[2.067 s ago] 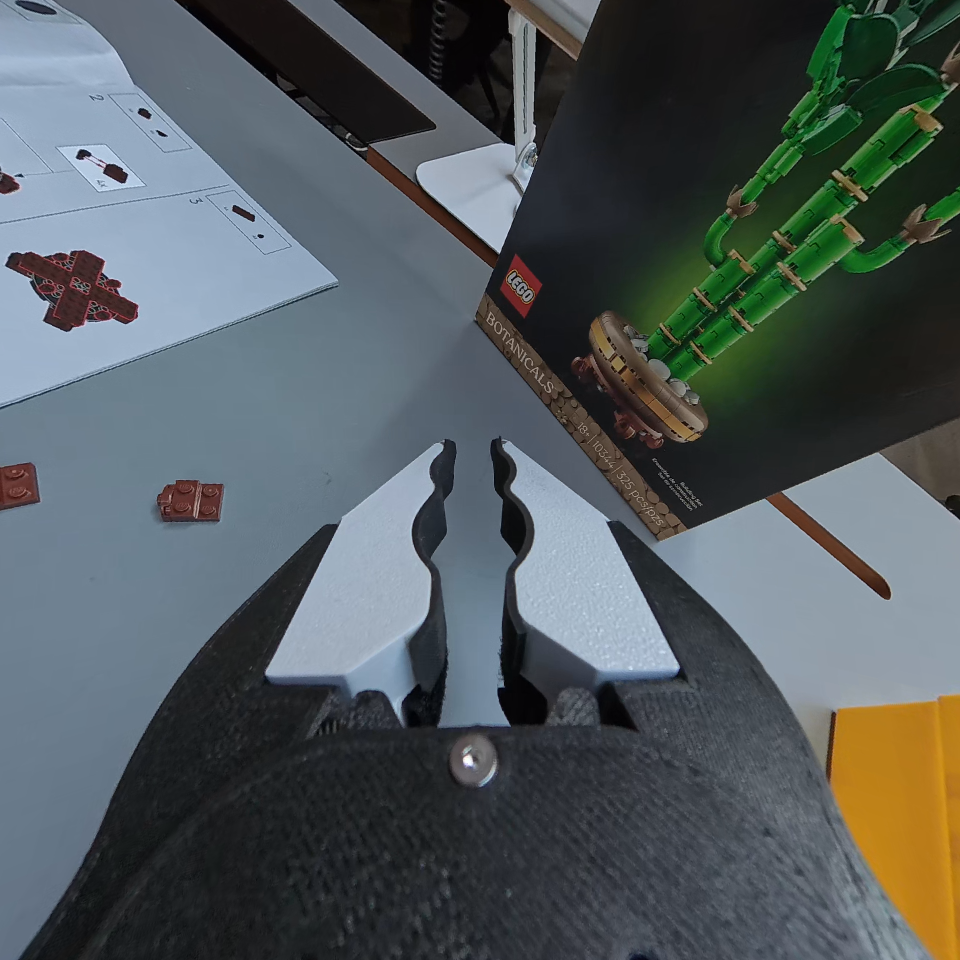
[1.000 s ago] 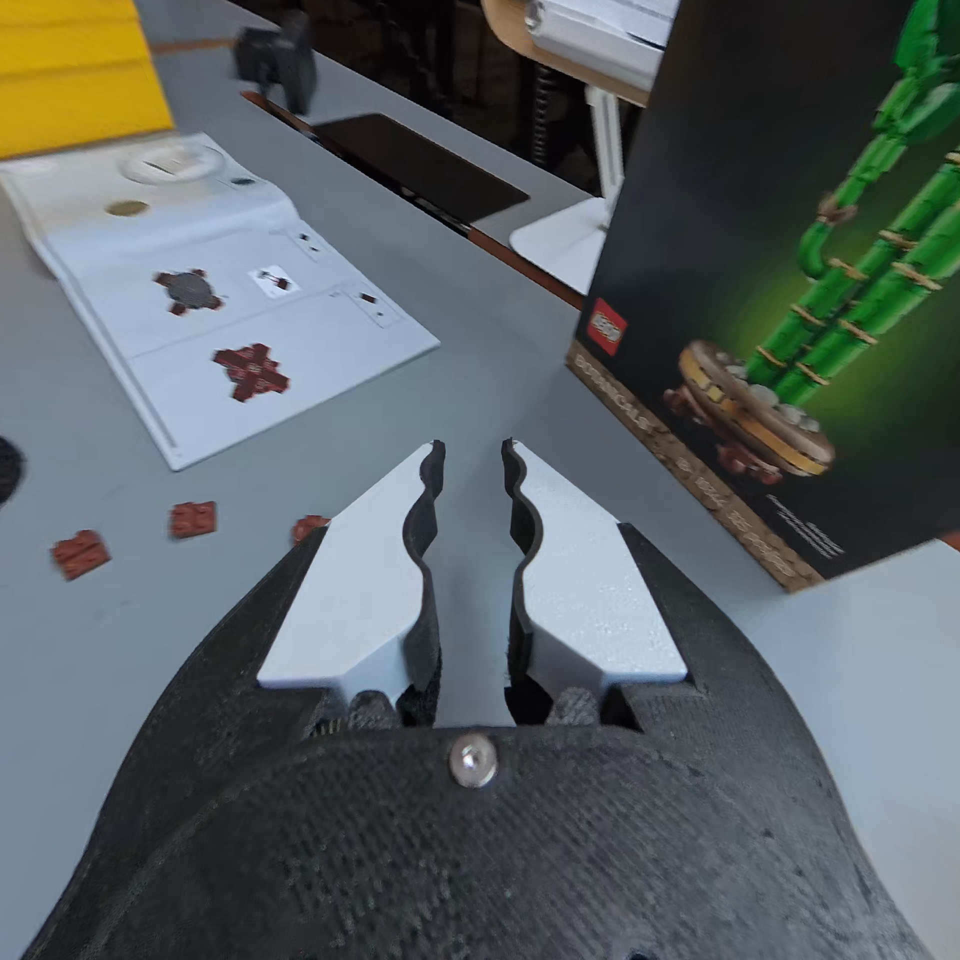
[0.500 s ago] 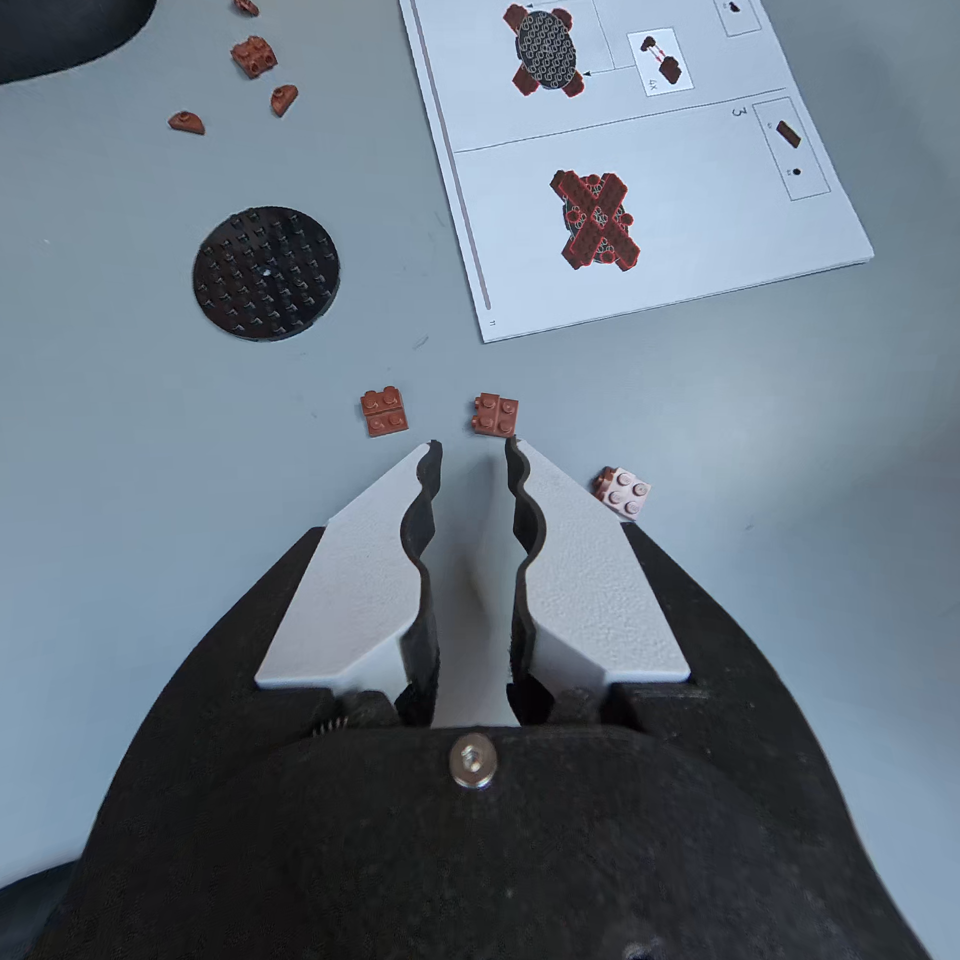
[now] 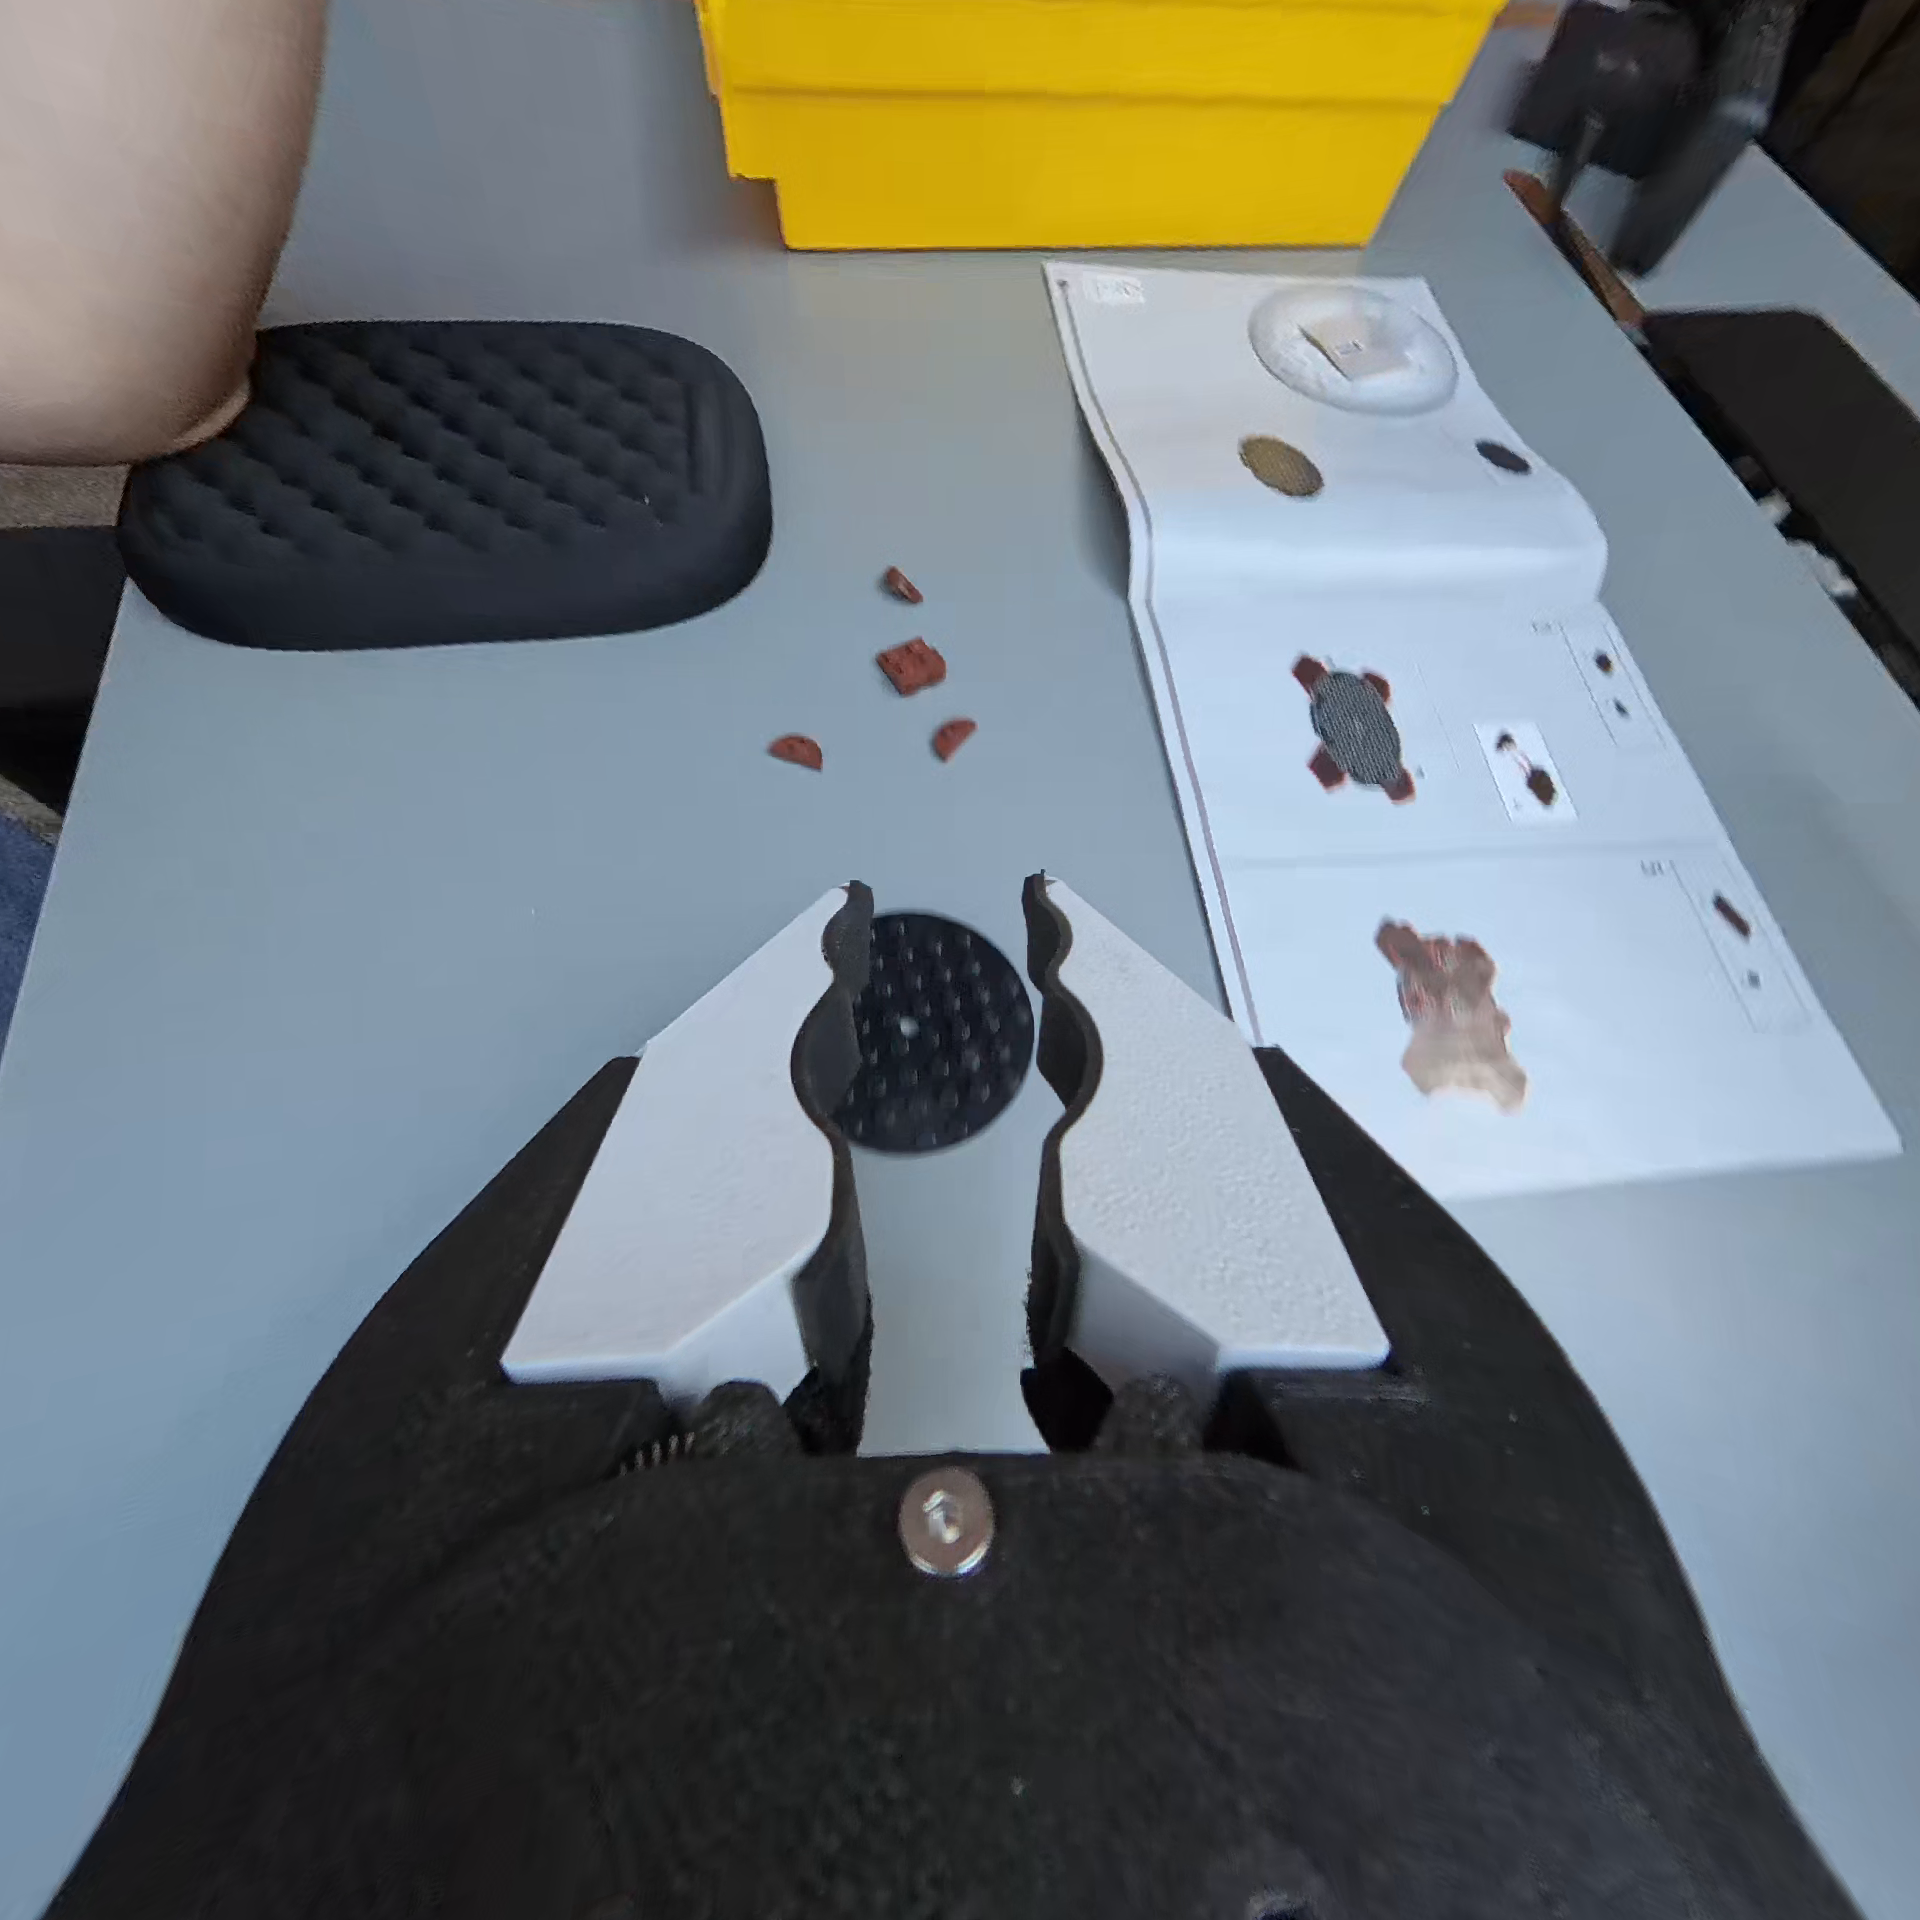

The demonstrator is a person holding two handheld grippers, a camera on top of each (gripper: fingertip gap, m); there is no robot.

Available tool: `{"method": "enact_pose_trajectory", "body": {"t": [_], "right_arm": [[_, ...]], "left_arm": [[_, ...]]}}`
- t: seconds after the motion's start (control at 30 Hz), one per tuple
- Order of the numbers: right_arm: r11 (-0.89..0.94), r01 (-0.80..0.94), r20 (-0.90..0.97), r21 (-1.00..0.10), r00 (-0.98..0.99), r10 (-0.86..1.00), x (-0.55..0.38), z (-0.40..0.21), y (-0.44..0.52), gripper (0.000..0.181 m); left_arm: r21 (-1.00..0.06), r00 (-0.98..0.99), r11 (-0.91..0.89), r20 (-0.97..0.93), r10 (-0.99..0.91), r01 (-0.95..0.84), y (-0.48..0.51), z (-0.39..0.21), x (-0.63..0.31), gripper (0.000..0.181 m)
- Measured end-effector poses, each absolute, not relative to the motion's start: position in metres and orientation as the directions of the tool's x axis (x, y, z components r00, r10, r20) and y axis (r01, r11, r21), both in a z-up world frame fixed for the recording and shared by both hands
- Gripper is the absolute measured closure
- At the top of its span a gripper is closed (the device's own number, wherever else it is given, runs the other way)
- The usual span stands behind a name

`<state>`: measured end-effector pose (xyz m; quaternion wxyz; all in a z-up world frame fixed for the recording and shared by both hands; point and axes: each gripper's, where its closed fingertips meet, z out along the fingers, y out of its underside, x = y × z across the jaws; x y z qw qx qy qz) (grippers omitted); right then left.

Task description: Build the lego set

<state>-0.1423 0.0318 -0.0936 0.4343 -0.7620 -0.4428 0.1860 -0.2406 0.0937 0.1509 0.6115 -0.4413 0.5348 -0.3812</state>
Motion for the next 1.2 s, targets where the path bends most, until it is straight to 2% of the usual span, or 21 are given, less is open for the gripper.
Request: {"method": "enact_pose_trajectory", "body": {"t": [0.1,0.37,0.7,0.8,0.87,0.97,1.03,1.1,1.17,1.2], "right_arm": [[-0.131,0.63,0.189,-0.765,0.415,0.89,-0.181,-0.104,0.052,0.153],[0.053,0.804,0.143,-0.592,0.041,0.989,-0.204,-0.138,0.07,0.151],[0.146,0.845,0.048,-0.514,-0.141,0.989,-0.212,-0.148,0.082,0.155],[0.151,0.874,0.014,-0.461,-0.163,0.987,-0.208,-0.157,0.081,0.159],[0.13,0.877,-0.005,-0.462,-0.149,0.989,-0.207,-0.158,0.081,0.167],[0.095,0.869,0.015,-0.485,-0.101,0.995,-0.206,-0.157,0.082,0.167],[0.093,0.834,0.134,-0.544,-0.023,0.991,-0.202,-0.145,0.092,0.167],[0.132,0.745,0.322,-0.654,0.116,0.94,-0.195,-0.108,0.104,0.167],[0.205,0.628,0.5,-0.751,0.338,0.798,-0.174,-0.053,0.112,0.167],[0.237,0.598,0.563,-0.766,0.444,0.697,-0.157,-0.027,0.113,0.167]], "left_arm": [[-0.941,0.17,0.333,-0.338,-0.925,-0.059,0.106,0.144,-0.245,0.141],[-0.917,0.129,0.383,-0.396,-0.909,-0.114,0.105,0.133,-0.245,0.14],[-0.931,0.086,0.36,-0.364,-0.927,-0.063,0.106,0.134,-0.248,0.142],[-0.932,0.074,0.357,-0.361,-0.93,-0.056,0.105,0.134,-0.247,0.142],[-0.934,0.078,0.351,-0.356,-0.931,-0.063,0.108,0.132,-0.246,0.142],[-0.937,0.086,0.343,-0.348,-0.934,-0.07,0.111,0.131,-0.242,0.143],[-0.944,0.101,0.322,-0.327,-0.939,-0.069,0.116,0.132,-0.238,0.144],[-0.958,0.123,0.279,-0.285,-0.951,-0.064,0.122,0.132,-0.232,0.143],[-0.975,0.145,0.216,-0.222,-0.964,-0.053,0.13,0.131,-0.223,0.142],[-0.984,0.147,0.174,-0.178,-0.973,-0.04,0.133,0.131,-0.217,0.143]]}}
